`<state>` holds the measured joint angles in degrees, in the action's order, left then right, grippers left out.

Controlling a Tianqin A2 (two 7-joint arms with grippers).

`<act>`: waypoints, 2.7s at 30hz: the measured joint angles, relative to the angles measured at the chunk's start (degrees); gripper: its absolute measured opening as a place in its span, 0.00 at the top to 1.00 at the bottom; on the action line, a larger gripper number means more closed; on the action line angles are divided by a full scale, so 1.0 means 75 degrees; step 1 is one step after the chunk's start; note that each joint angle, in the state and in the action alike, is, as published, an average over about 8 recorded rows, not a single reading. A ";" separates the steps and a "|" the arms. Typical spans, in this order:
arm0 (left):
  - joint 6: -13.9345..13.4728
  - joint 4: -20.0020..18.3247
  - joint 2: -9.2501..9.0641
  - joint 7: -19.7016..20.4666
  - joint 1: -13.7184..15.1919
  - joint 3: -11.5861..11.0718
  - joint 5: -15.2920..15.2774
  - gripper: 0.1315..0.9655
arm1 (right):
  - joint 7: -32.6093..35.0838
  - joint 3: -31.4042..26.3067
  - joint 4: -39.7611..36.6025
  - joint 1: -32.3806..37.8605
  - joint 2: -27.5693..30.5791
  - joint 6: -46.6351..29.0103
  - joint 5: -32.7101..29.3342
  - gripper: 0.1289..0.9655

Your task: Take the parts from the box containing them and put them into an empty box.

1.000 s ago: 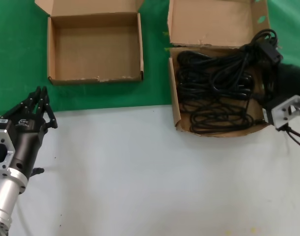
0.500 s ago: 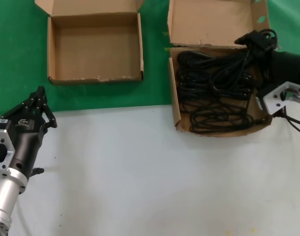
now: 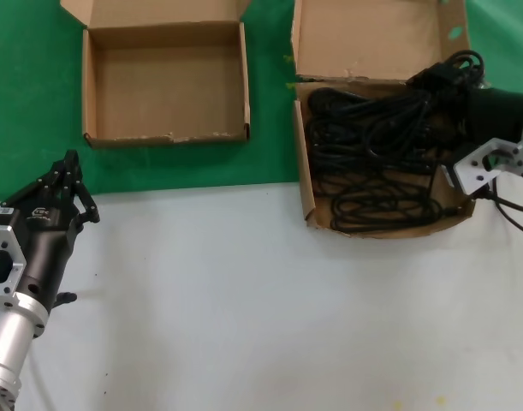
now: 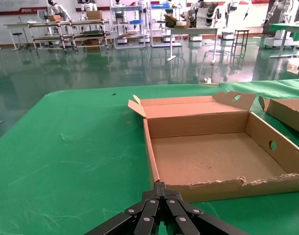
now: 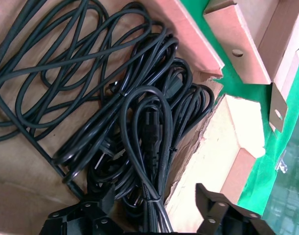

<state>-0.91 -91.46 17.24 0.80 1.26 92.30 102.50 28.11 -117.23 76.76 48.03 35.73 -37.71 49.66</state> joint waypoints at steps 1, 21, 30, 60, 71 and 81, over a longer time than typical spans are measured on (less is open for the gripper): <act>0.0000 0.0000 0.0000 0.0000 0.0000 0.0000 0.0000 0.98 | 0.0017 -0.0005 -0.0027 0.0018 -0.0009 0.0001 -0.0009 0.35; 0.0000 0.0000 0.0000 0.0000 0.0000 0.0000 0.0000 0.98 | 0.0279 -0.0061 -0.0394 0.0279 -0.0124 0.0091 0.0001 0.77; 0.0000 0.0000 0.0000 0.0000 0.0000 0.0000 0.0000 0.98 | 0.0015 0.0041 -0.0140 0.0291 -0.0131 -0.0077 -0.0038 0.90; 0.0000 0.0000 0.0000 0.0000 0.0000 0.0000 0.0000 0.98 | -0.1910 -0.0154 0.0150 0.0869 -0.4073 0.0244 -0.2289 0.91; 0.0000 0.0000 0.0000 0.0000 0.0000 0.0000 0.0000 0.98 | -0.1162 -0.0537 -0.1227 0.0815 -0.4583 0.1194 -0.1845 0.88; 0.0000 0.0000 0.0000 0.0000 0.0000 0.0000 0.0000 0.98 | -0.1068 -0.0272 -0.1021 0.0714 -0.4487 0.1233 -0.1775 0.78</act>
<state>-0.91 -91.46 17.24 0.81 1.26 92.30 102.50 20.11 -119.27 69.10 53.39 2.07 -28.47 36.34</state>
